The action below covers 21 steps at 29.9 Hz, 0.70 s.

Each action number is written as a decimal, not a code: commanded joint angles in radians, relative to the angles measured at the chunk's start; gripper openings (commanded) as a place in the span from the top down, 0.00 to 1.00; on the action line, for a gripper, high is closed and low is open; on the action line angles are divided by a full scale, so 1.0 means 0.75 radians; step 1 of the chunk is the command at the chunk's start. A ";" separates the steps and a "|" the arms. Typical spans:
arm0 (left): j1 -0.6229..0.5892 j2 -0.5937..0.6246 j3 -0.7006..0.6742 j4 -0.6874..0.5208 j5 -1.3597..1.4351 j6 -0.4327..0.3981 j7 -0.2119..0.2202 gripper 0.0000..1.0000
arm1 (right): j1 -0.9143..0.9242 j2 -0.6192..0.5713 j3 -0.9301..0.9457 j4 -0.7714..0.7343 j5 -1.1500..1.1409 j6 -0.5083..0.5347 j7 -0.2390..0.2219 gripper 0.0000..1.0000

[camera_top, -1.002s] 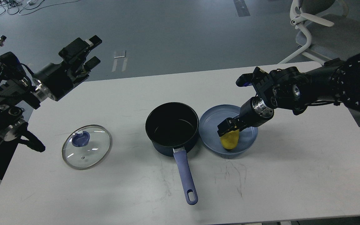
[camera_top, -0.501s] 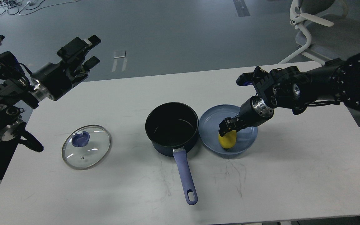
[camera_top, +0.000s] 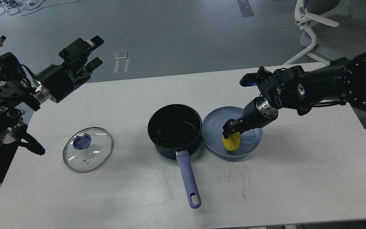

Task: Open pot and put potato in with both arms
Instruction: 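Lift the potato with the right gripper and move it over the pot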

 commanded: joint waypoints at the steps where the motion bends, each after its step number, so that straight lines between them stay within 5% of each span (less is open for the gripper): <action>1: -0.002 -0.002 0.000 0.000 -0.001 0.000 0.000 0.02 | 0.056 0.000 0.007 0.026 -0.008 0.000 0.000 0.73; 21: -0.006 0.005 0.000 0.000 -0.003 -0.037 0.000 0.02 | 0.483 -0.125 0.195 0.288 -0.107 0.000 0.000 0.72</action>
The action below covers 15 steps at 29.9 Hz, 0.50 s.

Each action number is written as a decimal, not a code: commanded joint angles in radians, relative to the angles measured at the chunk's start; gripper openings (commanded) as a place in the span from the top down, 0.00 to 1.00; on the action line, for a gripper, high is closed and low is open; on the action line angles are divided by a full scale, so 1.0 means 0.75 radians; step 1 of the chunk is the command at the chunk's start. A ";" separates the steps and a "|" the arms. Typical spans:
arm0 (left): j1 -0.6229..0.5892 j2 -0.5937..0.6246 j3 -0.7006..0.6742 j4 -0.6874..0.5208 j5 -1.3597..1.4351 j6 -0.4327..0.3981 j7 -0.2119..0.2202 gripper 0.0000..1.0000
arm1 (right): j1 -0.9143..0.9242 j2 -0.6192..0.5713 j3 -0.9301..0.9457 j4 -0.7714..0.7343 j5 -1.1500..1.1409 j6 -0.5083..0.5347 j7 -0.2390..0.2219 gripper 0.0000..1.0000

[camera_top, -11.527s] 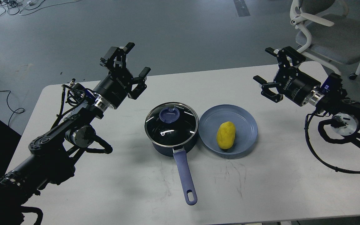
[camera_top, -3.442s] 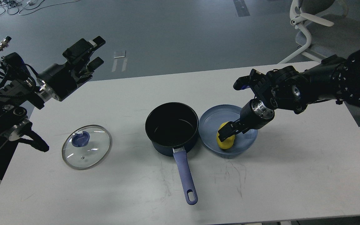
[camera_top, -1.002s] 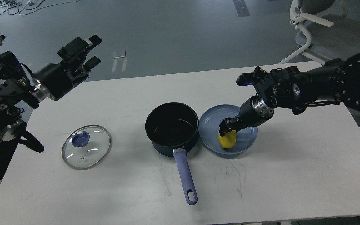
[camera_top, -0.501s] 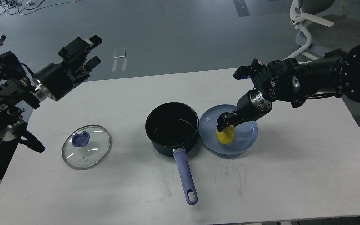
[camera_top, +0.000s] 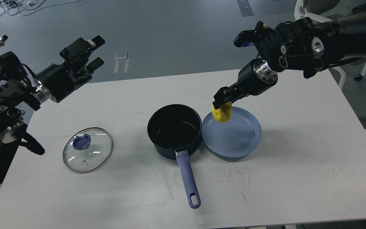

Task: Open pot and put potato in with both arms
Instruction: 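Lift the potato with the right gripper and move it over the pot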

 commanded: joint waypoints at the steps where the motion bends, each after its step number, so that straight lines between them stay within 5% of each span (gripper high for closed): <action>1: 0.000 0.004 0.000 0.000 0.000 -0.006 0.000 0.02 | 0.046 0.022 0.056 0.011 0.014 0.000 0.000 0.72; 15: 0.002 0.022 0.002 -0.002 0.000 -0.006 0.000 0.02 | -0.101 0.130 0.048 -0.190 0.210 0.000 0.000 0.71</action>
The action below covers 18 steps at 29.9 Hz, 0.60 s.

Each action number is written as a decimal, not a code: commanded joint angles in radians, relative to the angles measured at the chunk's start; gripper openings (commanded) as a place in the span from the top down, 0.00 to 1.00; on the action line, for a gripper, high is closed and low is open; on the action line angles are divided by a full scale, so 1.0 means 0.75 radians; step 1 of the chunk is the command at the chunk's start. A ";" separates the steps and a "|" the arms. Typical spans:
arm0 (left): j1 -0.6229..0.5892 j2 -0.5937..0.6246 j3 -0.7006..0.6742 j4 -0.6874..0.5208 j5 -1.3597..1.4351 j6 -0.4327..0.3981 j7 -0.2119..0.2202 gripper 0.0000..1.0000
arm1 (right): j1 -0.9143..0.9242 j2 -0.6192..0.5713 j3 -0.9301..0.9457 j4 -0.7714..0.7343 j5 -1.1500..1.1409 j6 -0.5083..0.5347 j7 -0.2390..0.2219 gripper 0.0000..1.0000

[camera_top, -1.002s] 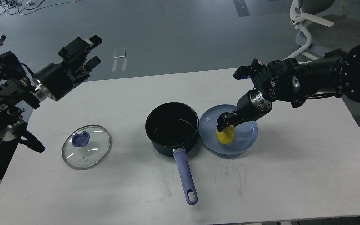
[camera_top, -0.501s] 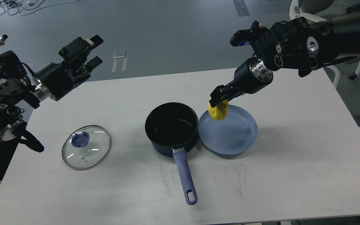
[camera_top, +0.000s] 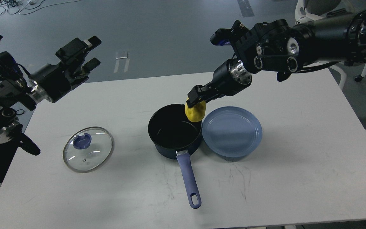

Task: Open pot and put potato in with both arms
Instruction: 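Lift the potato with the right gripper and move it over the pot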

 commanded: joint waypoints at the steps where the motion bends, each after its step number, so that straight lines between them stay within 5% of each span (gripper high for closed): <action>1: 0.002 -0.004 0.000 0.000 0.000 0.000 0.000 0.02 | -0.043 0.001 0.000 -0.075 0.042 0.000 0.000 0.71; 18: 0.004 -0.004 0.000 0.000 0.000 -0.002 0.000 0.02 | -0.200 0.001 0.008 -0.132 0.095 0.000 0.000 0.70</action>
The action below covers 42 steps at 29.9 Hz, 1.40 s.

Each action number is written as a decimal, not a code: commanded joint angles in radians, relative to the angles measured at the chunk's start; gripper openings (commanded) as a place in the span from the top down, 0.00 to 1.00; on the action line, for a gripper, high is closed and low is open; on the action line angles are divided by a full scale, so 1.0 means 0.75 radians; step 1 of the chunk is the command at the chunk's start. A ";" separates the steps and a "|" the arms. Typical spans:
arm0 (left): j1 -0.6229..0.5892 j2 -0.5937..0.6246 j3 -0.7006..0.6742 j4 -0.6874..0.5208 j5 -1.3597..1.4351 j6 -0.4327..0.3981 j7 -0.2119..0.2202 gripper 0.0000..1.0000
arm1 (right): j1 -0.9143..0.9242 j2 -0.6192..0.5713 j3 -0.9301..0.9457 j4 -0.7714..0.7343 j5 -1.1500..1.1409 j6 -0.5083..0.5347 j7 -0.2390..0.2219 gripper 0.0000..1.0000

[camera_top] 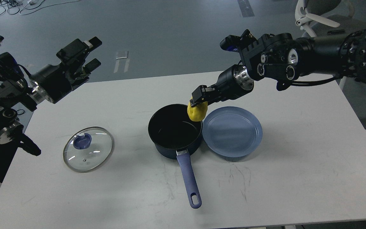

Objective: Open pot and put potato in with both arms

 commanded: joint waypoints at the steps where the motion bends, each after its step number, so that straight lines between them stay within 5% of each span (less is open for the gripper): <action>1: 0.000 0.000 0.000 -0.001 0.000 -0.002 0.000 0.02 | -0.031 0.000 0.018 -0.004 0.001 0.000 0.000 0.70; 14: 0.002 -0.008 0.000 -0.001 0.000 0.000 0.000 0.02 | -0.090 0.000 0.110 -0.014 0.003 -0.044 0.000 0.59; 22: 0.002 -0.006 0.000 -0.001 0.000 0.000 0.000 0.02 | -0.152 0.000 0.122 -0.024 0.005 -0.140 0.000 0.20; 40: 0.004 0.006 0.000 0.003 -0.012 0.000 0.000 0.02 | -0.168 0.000 0.414 -0.061 0.032 -0.140 0.000 0.05; 42: 0.008 0.006 0.000 0.015 -0.045 0.000 0.000 0.02 | -0.209 -0.116 0.531 -0.061 0.032 -0.142 0.000 0.05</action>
